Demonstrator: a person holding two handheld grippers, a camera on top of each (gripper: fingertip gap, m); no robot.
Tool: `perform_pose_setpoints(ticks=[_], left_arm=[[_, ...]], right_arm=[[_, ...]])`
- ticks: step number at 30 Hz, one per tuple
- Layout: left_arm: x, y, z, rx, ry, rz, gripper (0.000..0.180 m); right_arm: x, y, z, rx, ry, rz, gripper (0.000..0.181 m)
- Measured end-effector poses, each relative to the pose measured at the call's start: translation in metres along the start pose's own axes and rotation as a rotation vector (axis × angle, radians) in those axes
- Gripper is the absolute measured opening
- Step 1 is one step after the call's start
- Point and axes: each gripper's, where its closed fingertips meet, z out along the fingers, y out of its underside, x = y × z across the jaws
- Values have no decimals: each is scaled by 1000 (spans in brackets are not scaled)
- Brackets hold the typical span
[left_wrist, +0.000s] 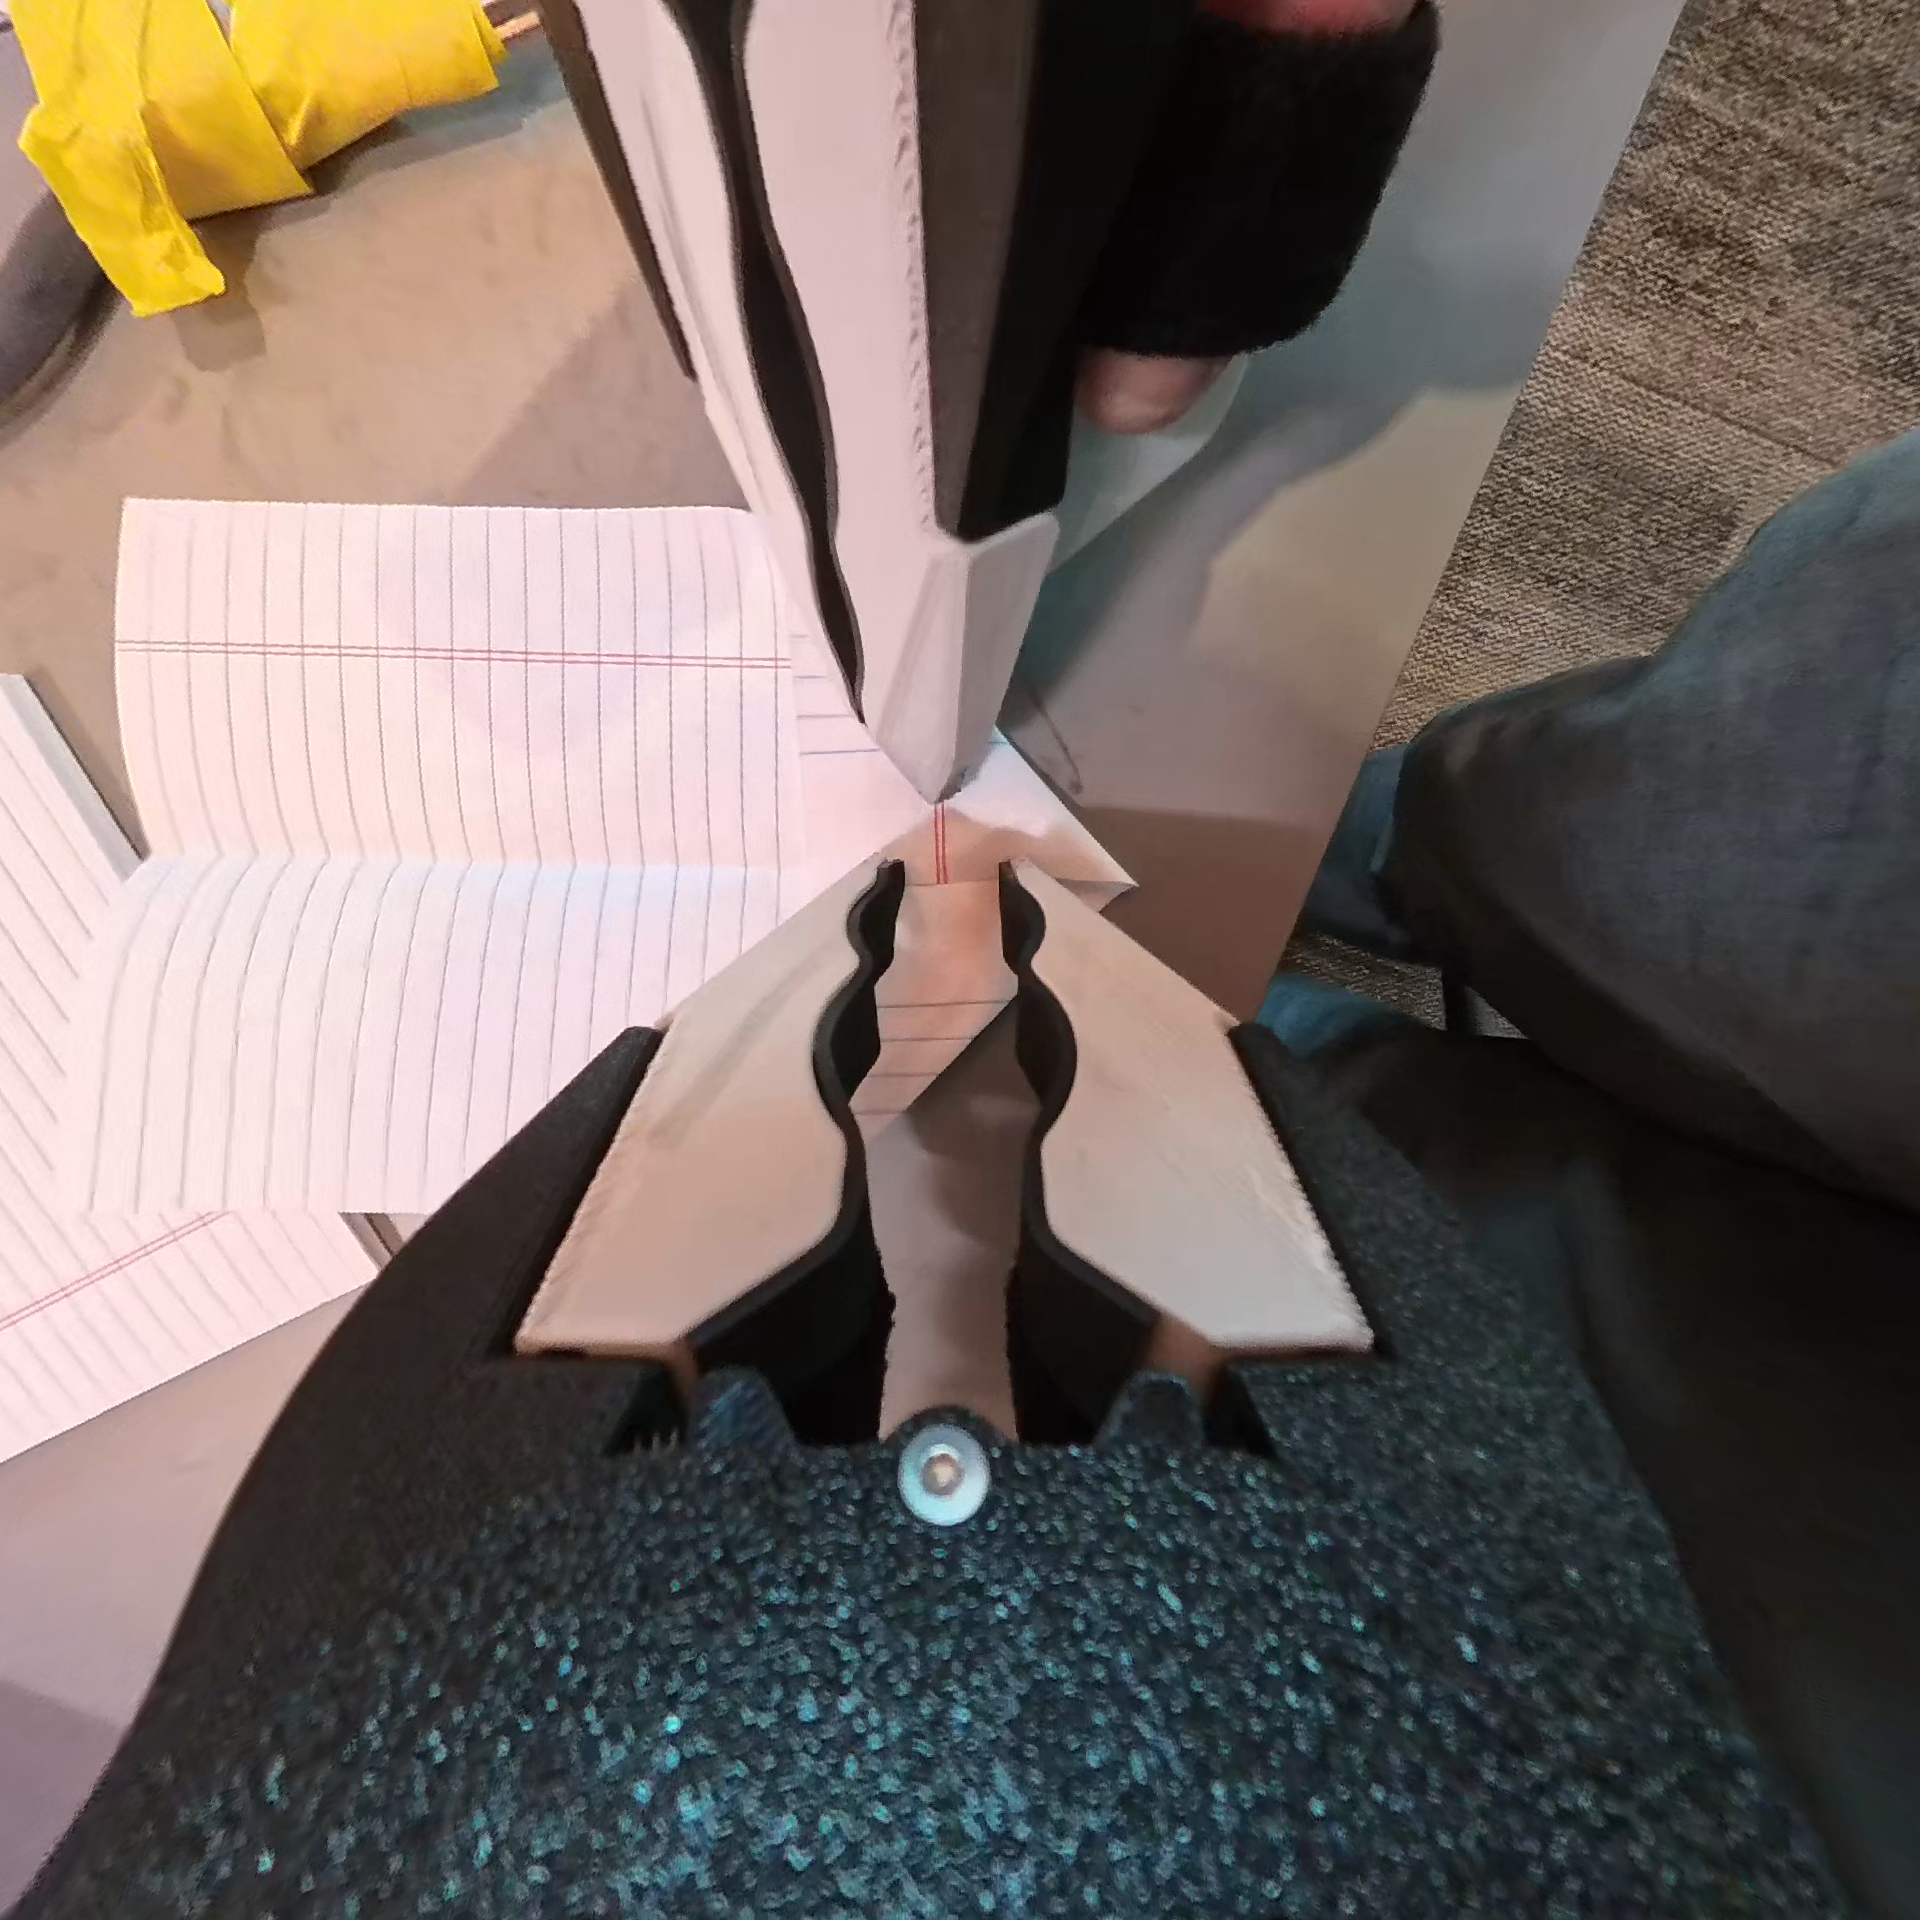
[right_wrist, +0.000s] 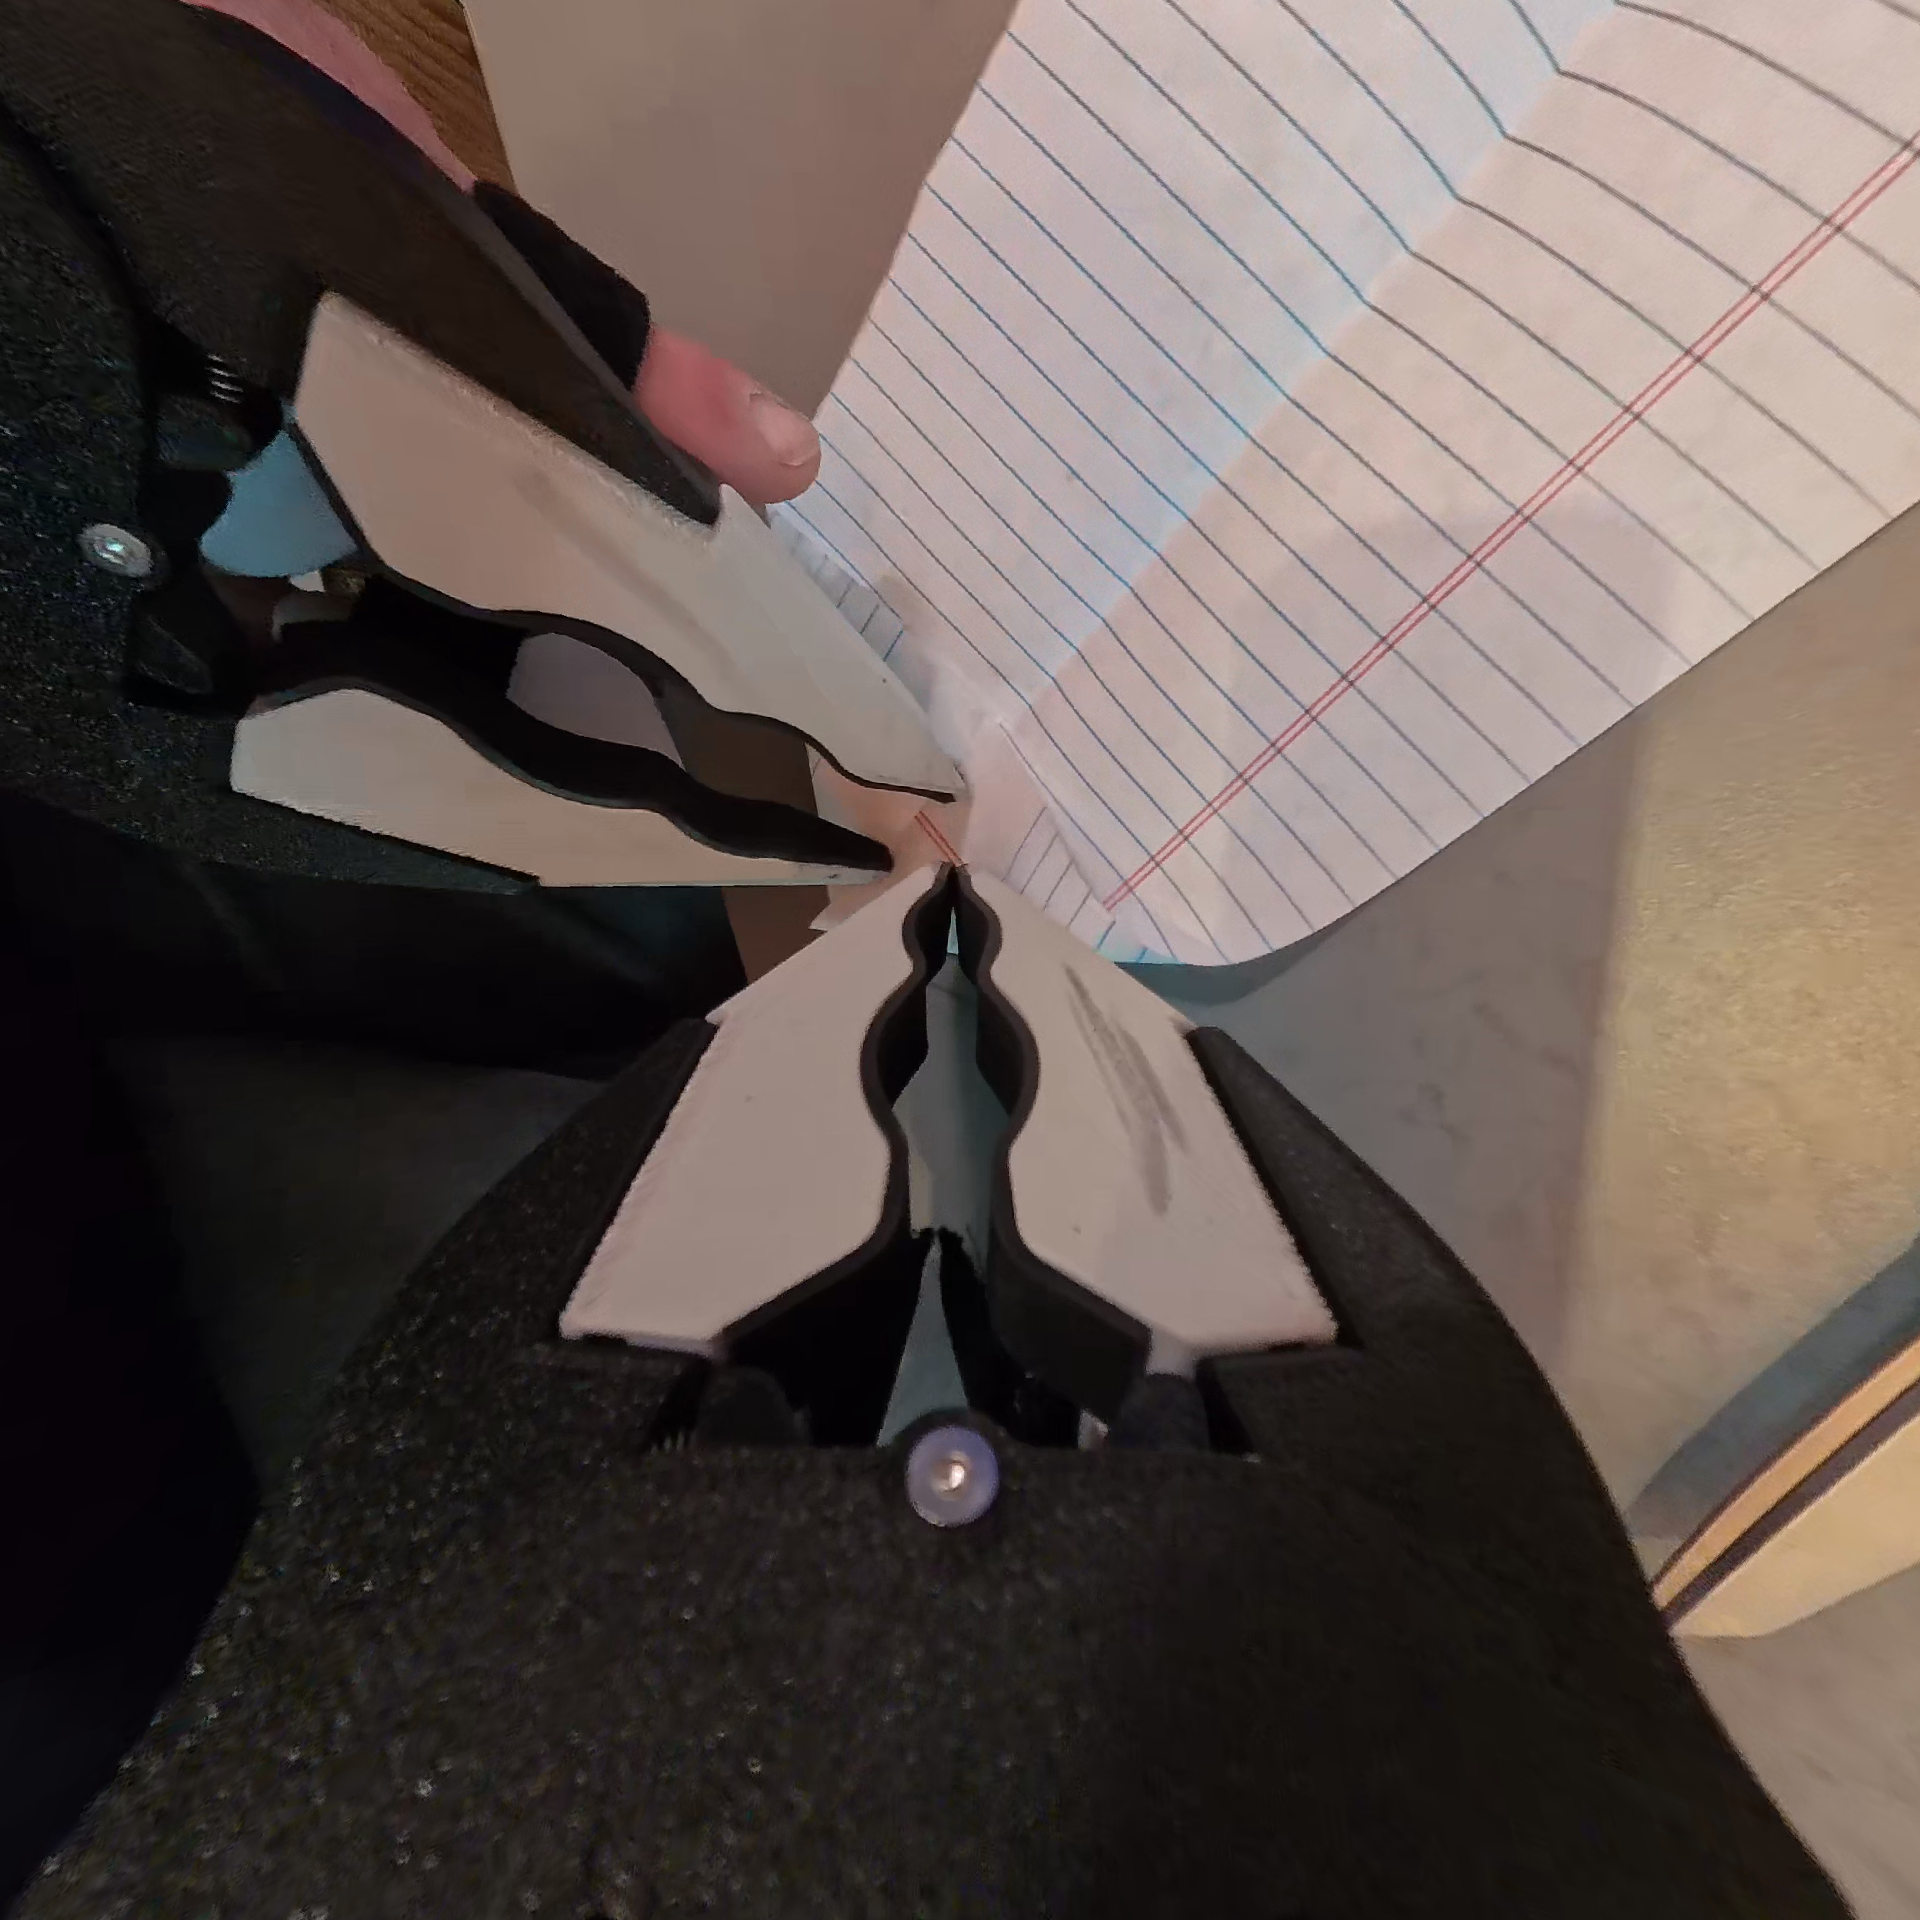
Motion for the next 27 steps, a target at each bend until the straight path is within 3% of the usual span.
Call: perform_pose_setpoints(ticks=[18, 27], left_arm=[[1, 0, -1, -23, 17, -3, 19], [7, -8, -8, 44, 8, 0, 25]], right_arm=[[-16, 10, 10, 61, -47, 36, 0], [-15, 11, 10, 80, -76, 68, 0]])
